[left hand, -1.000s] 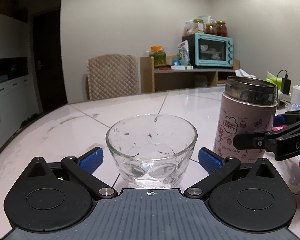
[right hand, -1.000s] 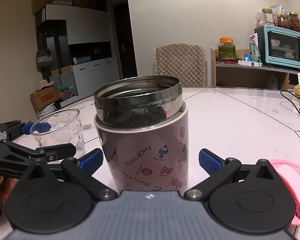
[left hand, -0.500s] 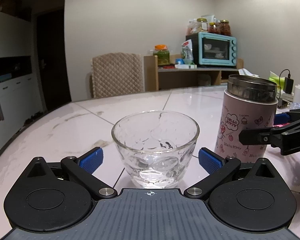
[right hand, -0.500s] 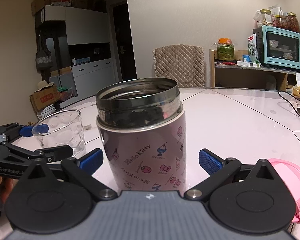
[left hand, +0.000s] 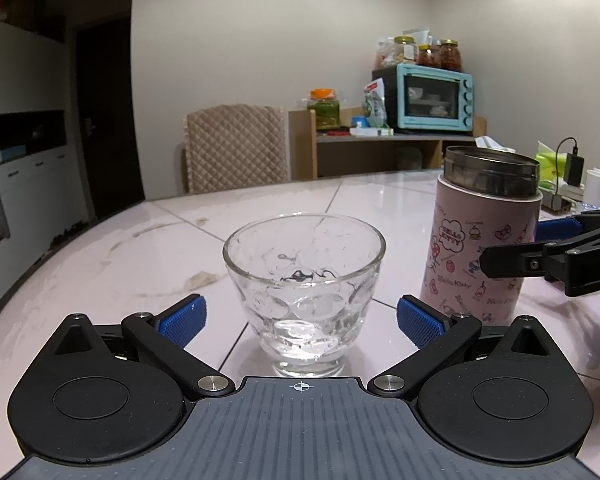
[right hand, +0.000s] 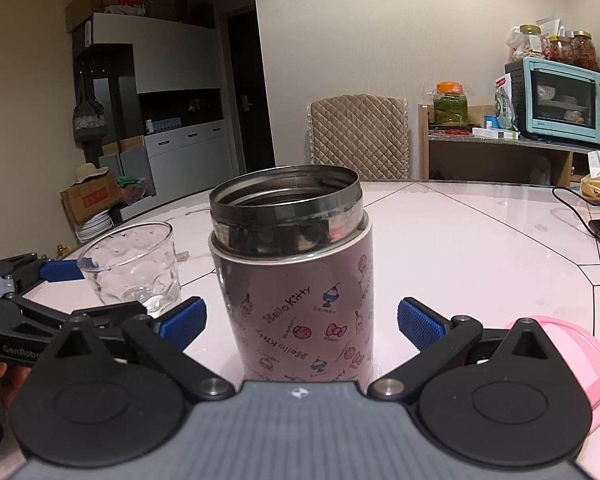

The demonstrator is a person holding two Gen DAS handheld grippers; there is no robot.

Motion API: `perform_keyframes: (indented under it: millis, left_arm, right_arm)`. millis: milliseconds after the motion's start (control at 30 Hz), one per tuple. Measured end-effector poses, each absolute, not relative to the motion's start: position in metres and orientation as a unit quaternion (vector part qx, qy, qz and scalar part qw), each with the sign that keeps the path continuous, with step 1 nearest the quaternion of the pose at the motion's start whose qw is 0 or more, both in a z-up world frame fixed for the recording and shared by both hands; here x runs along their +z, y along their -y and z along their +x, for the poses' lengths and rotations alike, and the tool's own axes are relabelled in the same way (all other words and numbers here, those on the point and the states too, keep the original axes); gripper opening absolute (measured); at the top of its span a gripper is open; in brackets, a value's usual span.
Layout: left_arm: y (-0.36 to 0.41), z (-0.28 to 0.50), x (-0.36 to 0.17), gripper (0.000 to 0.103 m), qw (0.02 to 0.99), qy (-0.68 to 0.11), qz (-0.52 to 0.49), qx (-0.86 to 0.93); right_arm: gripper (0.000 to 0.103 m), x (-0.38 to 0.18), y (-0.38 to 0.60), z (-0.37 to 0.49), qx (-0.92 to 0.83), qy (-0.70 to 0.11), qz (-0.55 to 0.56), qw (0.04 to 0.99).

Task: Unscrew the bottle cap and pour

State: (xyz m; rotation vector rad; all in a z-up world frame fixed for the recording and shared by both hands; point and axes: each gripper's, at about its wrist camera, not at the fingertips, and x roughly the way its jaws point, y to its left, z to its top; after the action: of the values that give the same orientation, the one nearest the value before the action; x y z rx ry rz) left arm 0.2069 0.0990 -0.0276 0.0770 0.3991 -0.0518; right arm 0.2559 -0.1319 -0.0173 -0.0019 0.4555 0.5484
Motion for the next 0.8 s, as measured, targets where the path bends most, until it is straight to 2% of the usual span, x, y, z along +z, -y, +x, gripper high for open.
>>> perform_keyframes:
  millis: [800]
  left_arm:
    - [-0.089,0.179,-0.028,0.103,0.979,-0.201,0.037,-0.017]
  right_arm:
    - [0.103,-0.009,0.139,0.229,0.27,-0.214,0.003,0.939]
